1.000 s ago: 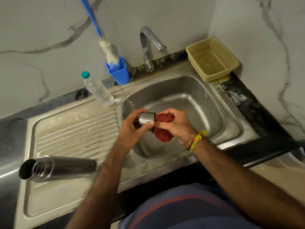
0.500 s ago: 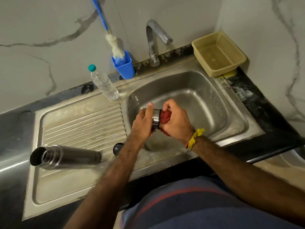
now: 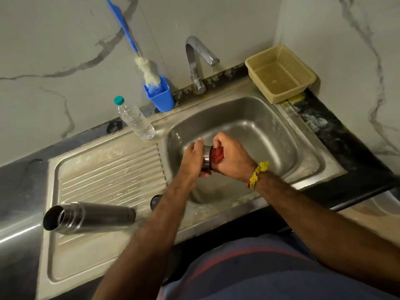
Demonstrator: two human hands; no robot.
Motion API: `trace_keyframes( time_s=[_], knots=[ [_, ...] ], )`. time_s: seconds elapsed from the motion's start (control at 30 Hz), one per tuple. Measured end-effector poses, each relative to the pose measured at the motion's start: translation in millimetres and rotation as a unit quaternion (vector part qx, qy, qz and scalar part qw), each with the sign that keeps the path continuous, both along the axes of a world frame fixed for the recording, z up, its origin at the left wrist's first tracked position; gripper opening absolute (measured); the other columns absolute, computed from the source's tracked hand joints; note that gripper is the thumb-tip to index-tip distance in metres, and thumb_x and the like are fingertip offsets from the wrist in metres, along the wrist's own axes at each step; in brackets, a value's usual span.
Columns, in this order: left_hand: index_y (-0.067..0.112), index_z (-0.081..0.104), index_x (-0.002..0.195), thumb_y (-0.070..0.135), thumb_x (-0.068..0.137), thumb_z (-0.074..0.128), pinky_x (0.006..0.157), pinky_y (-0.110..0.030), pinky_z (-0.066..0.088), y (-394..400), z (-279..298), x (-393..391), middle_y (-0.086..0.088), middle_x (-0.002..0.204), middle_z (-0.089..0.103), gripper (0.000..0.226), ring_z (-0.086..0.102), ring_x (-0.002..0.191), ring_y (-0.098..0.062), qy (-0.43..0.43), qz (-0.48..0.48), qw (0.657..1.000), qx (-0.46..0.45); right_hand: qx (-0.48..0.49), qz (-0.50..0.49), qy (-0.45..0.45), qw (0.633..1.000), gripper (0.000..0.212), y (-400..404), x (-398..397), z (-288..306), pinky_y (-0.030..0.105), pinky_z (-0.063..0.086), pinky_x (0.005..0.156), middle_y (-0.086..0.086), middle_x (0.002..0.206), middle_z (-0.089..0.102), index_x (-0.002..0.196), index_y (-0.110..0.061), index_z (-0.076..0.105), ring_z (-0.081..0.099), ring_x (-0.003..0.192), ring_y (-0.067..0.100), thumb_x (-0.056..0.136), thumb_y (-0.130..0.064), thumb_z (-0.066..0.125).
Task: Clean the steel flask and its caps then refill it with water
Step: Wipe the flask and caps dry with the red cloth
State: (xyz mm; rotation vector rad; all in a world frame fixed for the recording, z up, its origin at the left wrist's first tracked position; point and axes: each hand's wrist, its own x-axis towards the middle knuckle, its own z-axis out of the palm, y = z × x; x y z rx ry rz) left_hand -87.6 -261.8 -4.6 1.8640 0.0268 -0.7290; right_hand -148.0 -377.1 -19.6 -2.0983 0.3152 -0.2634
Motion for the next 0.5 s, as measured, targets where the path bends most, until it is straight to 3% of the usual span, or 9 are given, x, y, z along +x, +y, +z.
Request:
trace_keyframes(
  time_s=[0.07, 0.1, 0.17, 0.23, 0.27, 0.33, 0.4, 0.47, 0.5],
  knots=[
    [0.007, 0.06, 0.113, 0.027, 0.107, 0.044, 0.051, -0.029, 0.055, 7.5, -7.8, -1.6, -0.004, 0.095, 0.064, 0.026, 0.065, 0.072, -0.016, -0.15, -0.063, 0.986, -0.029, 0.225, -0.06, 0.048, 0.971, 0.047, 0.0, -0.4, -1.0, 0.03, 0.048, 0.052, -0.001, 0.073, 0.054, 0.083, -0.02, 0.043, 0.052, 0.059, 0.012, 0.065, 0.003, 0.08],
    [0.011, 0.062, 0.107, 0.027, 0.104, 0.047, 0.055, -0.029, 0.055, 11.8, -12.7, -1.9, -0.002, 0.093, 0.065, 0.023, 0.064, 0.074, -0.016, -0.208, -0.086, 0.974, -0.023, 0.288, -0.065, 0.053, 0.954, 0.048, 2.4, -1.2, -2.0, 0.03, 0.05, 0.051, 0.0, 0.073, 0.054, 0.084, -0.02, 0.042, 0.053, 0.057, 0.012, 0.067, 0.004, 0.08],
    [0.013, 0.064, 0.092, 0.033, 0.1, 0.046, 0.053, -0.03, 0.051, 12.2, -18.2, 0.9, -0.006, 0.082, 0.064, 0.028, 0.06, 0.064, -0.016, -0.194, -0.05, 0.98, 0.017, 0.214, -0.025, 0.004, 0.977, 0.045, 9.2, -4.1, -7.1, 0.035, 0.051, 0.051, -0.002, 0.071, 0.055, 0.084, -0.021, 0.041, 0.053, 0.056, 0.013, 0.069, -0.003, 0.079],
    [0.008, 0.063, 0.087, 0.036, 0.105, 0.042, 0.043, -0.027, 0.044, 10.8, -13.8, 3.1, -0.009, 0.066, 0.059, 0.04, 0.054, 0.045, -0.017, -0.055, -0.001, 0.996, 0.063, 0.046, 0.048, -0.061, 0.996, 0.038, 11.8, -8.6, -11.2, 0.035, 0.045, 0.057, -0.006, 0.073, 0.053, 0.084, -0.023, 0.041, 0.049, 0.061, 0.014, 0.068, -0.015, 0.074],
    [0.006, 0.063, 0.089, 0.039, 0.108, 0.039, 0.039, -0.024, 0.042, 12.3, -4.4, 0.9, -0.005, 0.06, 0.057, 0.045, 0.053, 0.04, -0.014, 0.012, -0.012, 0.997, 0.07, -0.019, 0.071, -0.076, 0.994, 0.036, 9.6, -10.6, -11.4, 0.033, 0.041, 0.058, -0.007, 0.075, 0.052, 0.085, -0.025, 0.04, 0.047, 0.064, 0.014, 0.067, -0.02, 0.071],
    [0.005, 0.065, 0.1, 0.043, 0.11, 0.037, 0.039, -0.025, 0.047, 21.6, 6.6, -2.0, -0.003, 0.065, 0.063, 0.049, 0.063, 0.047, -0.012, 0.037, -0.094, 0.994, 0.039, -0.029, 0.065, -0.064, 0.995, 0.037, 2.4, -16.1, -14.8, 0.033, 0.041, 0.059, -0.007, 0.075, 0.053, 0.085, -0.027, 0.04, 0.048, 0.065, 0.015, 0.065, -0.025, 0.071],
    [0.011, 0.068, 0.11, 0.037, 0.109, 0.042, 0.045, -0.028, 0.055, 29.6, 4.4, -3.4, -0.006, 0.082, 0.07, 0.036, 0.071, 0.063, -0.015, -0.074, -0.142, 0.986, -0.035, 0.114, -0.016, -0.008, 0.993, 0.045, 0.2, -18.4, -13.1, 0.033, 0.048, 0.058, -0.004, 0.075, 0.057, 0.084, -0.026, 0.042, 0.051, 0.064, 0.013, 0.059, -0.025, 0.079],
    [0.013, 0.069, 0.105, 0.03, 0.108, 0.046, 0.054, -0.026, 0.055, 32.1, -6.3, -5.9, -0.007, 0.085, 0.07, 0.029, 0.069, 0.069, -0.014, -0.198, -0.108, 0.97, -0.086, 0.338, -0.064, 0.037, 0.938, 0.05, 8.6, -16.3, -1.7, 0.03, 0.053, 0.057, -0.001, 0.076, 0.055, 0.085, -0.023, 0.044, 0.054, 0.062, 0.012, 0.056, -0.017, 0.085],
    [0.014, 0.069, 0.099, 0.032, 0.106, 0.045, 0.059, -0.028, 0.056, 28.5, -10.0, -8.9, -0.008, 0.083, 0.07, 0.031, 0.068, 0.07, -0.015, -0.225, -0.063, 0.968, -0.097, 0.396, -0.068, 0.033, 0.915, 0.052, 14.0, -14.2, 0.8, 0.031, 0.054, 0.055, 0.0, 0.075, 0.054, 0.087, -0.02, 0.044, 0.056, 0.059, 0.012, 0.06, -0.009, 0.087]
  ],
)
